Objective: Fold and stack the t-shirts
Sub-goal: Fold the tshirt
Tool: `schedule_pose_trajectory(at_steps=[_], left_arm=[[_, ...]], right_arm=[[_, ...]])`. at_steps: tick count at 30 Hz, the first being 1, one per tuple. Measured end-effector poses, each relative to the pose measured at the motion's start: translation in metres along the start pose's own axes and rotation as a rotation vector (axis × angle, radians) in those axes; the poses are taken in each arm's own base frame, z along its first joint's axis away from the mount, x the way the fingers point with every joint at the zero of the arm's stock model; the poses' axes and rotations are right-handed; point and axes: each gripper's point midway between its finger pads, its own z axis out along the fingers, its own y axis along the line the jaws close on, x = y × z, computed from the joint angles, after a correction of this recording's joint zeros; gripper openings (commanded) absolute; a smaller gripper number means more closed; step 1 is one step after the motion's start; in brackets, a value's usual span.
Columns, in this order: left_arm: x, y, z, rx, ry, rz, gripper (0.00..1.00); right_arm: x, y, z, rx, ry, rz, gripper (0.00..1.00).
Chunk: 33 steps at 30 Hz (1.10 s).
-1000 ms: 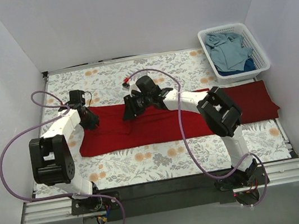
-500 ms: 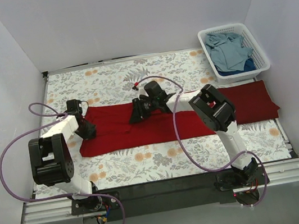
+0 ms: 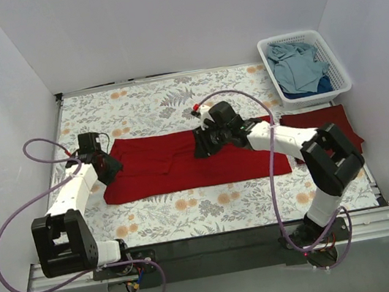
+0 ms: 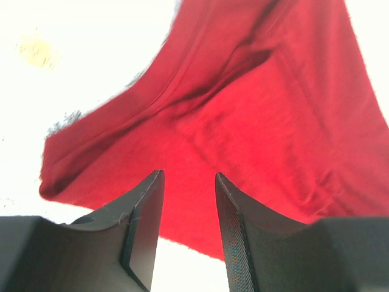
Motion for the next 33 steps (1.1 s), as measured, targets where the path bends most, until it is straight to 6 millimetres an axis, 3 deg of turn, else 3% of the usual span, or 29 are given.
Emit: schedule_pose_trajectory(at_steps=[6, 11, 18, 22, 27, 31, 33], left_arm=[[0.038, 0.037, 0.016, -0.084, 0.077, 0.000, 0.33], [0.047, 0.044, 0.033, -0.143, 0.129, 0.010, 0.33], [0.014, 0.013, 0.059, -0.179, 0.148, 0.050, 0.33], [-0.024, -0.029, 0.088, -0.151, 0.122, 0.066, 0.33], [-0.070, -0.105, 0.128, -0.060, 0.046, 0.115, 0.35], [-0.078, -0.171, 0.146, 0.036, -0.009, 0.189, 0.38], [-0.075, -0.193, 0.148, 0.070, -0.025, 0.214, 0.39]], right_arm=[[0.063, -0.052, -0.037, 0.274, 0.143, -0.086, 0.47], [0.112, -0.082, -0.054, 0.404, 0.287, -0.093, 0.47], [0.116, -0.079, -0.054, 0.423, 0.290, -0.087, 0.46], [0.128, -0.050, -0.044, 0.354, 0.340, -0.094, 0.46], [0.155, 0.021, -0.023, 0.167, 0.449, -0.107, 0.46], [0.164, 0.070, 0.000, 0.042, 0.521, -0.127, 0.46], [0.163, 0.081, 0.006, 0.022, 0.540, -0.133, 0.46]])
